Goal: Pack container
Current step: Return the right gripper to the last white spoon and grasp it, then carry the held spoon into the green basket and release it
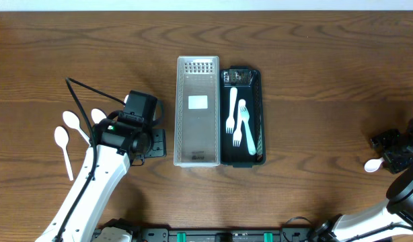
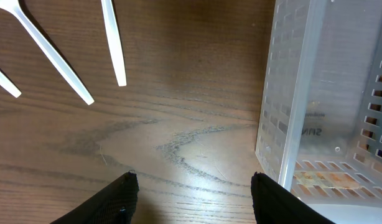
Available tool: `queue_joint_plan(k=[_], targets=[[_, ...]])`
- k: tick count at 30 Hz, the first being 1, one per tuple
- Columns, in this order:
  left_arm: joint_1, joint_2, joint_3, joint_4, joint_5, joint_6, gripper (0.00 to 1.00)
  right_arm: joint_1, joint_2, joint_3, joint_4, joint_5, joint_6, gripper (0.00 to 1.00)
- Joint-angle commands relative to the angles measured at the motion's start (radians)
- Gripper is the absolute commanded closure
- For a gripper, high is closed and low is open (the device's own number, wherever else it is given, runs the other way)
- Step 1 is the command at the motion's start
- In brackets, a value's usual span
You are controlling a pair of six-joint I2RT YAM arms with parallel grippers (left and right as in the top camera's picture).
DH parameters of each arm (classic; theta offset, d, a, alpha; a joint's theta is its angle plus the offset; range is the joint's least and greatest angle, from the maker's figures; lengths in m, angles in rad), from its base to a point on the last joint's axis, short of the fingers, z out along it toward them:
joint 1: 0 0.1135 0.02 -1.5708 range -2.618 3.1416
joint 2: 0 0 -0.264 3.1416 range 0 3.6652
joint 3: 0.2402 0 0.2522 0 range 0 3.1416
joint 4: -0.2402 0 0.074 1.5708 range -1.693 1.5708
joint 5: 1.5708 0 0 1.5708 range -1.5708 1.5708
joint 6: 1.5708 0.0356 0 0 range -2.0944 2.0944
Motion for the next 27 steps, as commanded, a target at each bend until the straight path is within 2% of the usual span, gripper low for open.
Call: queue_joint_plan(k=[1,14,18,23,27], targets=[[0.005,-0.011,0.018,0.001,-0.015,0.002,0.39,-0.008,0.006,-0.014,0.003,0.012,-0.014,0.31],[0.005,-0.011,0.018,0.001,-0.015,0.002,0.39,-0.008,0.006,-0.058,0.036,0.019,-0.014,0.31],[0.005,-0.011,0.018,0.001,-0.015,0.002,0.39,-0.008,0.006,-0.058,0.036,0.018,-0.014,0.41],[0.005,-0.011,0.018,0.001,-0.015,0.002,0.39,-0.008,0.006,-0.058,0.039,0.007,-0.014,0.65],[0.005,-0.011,0.018,0.001,-0.015,0.002,0.39,-0.008,0.006,-0.058,0.044,-0.001,-0.014,0.76]])
